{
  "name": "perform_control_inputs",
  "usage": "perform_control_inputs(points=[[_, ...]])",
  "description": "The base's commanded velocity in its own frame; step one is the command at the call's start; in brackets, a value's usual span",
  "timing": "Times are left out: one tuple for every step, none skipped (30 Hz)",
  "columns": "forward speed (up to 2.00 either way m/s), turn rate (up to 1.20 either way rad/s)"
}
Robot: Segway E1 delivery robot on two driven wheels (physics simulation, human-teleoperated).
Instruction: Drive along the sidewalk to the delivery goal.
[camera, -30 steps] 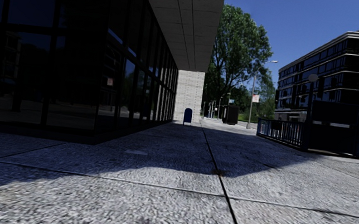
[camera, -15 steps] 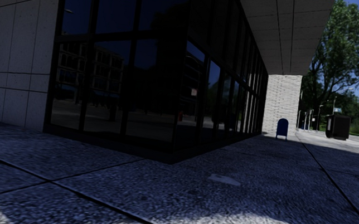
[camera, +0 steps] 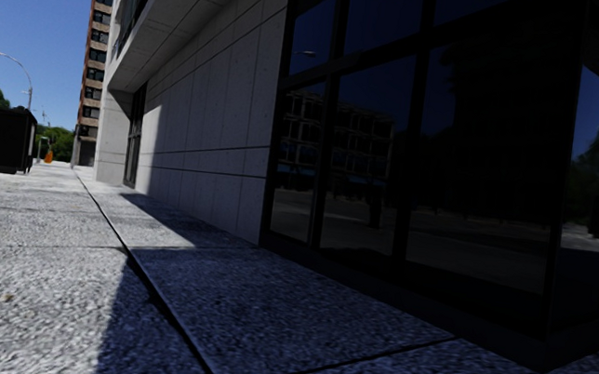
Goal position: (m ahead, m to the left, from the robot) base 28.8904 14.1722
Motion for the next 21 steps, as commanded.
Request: perform_control_inputs(points=[[2.00,1.20],[2.00,1.20],[2.00,1.20],[2.00,1.20],[2.00,1.20],[2.00,1.20],[2.00,1.03],[2.00,0.96],[2.00,0.94],[2.00,0.68],[2.00,0.36],[2.00,0.35],[2.00,0.35],[2.00,0.33],[2.00,0.11],[2.00,0.00],[2.00,0.00],[2.00,0.00],[2.00,0.00],[2.00,0.00],[2.00,0.00]])
